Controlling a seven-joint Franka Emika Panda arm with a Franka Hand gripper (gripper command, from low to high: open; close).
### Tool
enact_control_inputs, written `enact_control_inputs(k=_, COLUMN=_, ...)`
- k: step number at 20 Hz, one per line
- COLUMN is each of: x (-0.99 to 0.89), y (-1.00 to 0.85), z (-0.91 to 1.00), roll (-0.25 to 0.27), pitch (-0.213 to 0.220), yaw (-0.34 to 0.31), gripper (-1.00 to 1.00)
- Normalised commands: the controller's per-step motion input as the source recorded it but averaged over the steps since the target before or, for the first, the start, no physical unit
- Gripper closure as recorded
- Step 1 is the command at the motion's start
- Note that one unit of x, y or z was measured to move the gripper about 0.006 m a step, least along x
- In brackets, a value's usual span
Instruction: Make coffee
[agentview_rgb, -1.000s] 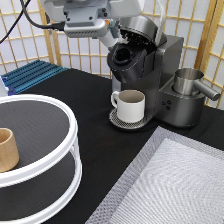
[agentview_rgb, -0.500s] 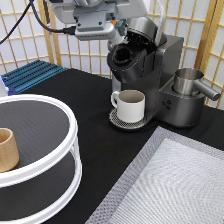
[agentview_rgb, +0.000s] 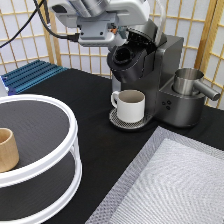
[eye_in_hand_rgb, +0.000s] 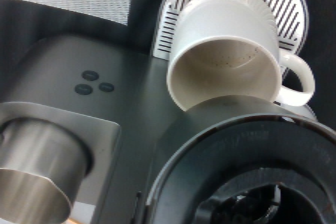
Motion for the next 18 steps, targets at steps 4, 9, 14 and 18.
enact_control_inputs(k=4, x=-0.06, y=0.26, z=-0.09, roll=-0.008, pitch=-0.058, yaw=-0.130, gripper=1.00)
enact_control_inputs(k=9, x=-0.02, y=0.37, z=-0.09, roll=-0.006, pitch=-0.019, yaw=-0.117, gripper=1.00)
enact_control_inputs(k=14, x=-0.07, y=0.11, z=-0.04, roll=0.046, pitch=0.003, yaw=-0.120, gripper=1.00)
enact_control_inputs(k=18, x=-0.20, y=0.02, z=-0.05, roll=0.078, pitch=0.005, yaw=-0.131, gripper=1.00)
